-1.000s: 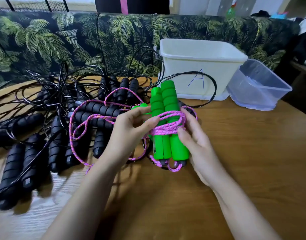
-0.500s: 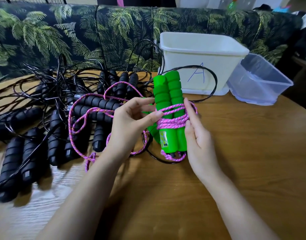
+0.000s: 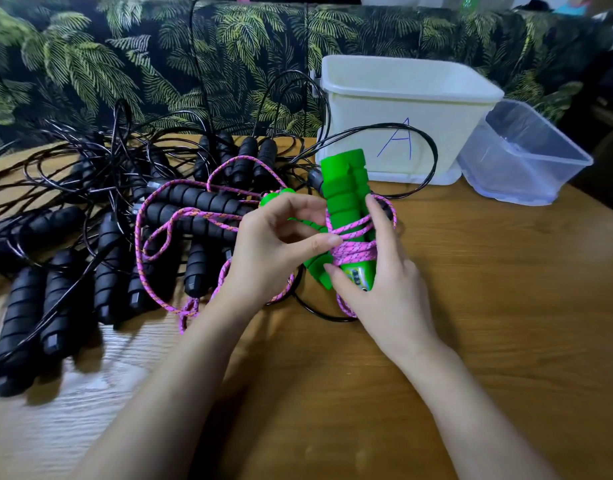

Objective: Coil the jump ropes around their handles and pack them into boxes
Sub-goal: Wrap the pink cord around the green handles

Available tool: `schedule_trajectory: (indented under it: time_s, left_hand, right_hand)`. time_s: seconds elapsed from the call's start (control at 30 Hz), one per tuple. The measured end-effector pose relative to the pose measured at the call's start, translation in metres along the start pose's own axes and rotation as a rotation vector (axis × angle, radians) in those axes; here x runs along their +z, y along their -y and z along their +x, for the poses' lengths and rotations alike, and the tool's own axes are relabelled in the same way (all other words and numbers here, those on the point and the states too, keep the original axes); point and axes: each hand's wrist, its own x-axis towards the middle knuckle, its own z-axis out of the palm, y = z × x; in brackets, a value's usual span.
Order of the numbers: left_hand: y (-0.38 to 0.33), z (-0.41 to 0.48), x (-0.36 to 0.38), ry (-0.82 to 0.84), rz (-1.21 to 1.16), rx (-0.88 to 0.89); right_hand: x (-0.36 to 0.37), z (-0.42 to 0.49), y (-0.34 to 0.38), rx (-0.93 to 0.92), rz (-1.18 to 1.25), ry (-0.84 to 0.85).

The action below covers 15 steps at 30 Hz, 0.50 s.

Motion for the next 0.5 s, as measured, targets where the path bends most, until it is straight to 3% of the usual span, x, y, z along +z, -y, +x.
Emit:
schedule_trajectory:
  time_s: [0.27, 0.5]
  left_hand:
    - [0.002, 0.002, -0.006, 0.035, -0.056, 0.03]
    - [0.008, 0.003, -0.002, 0.046, -0.131, -0.145]
  right_hand:
    - [0.0, 0.002, 0.006, 0.064, 0.489, 0.028]
    - [-0.004, 0.005, 0.01, -0.036, 0.547, 0.019]
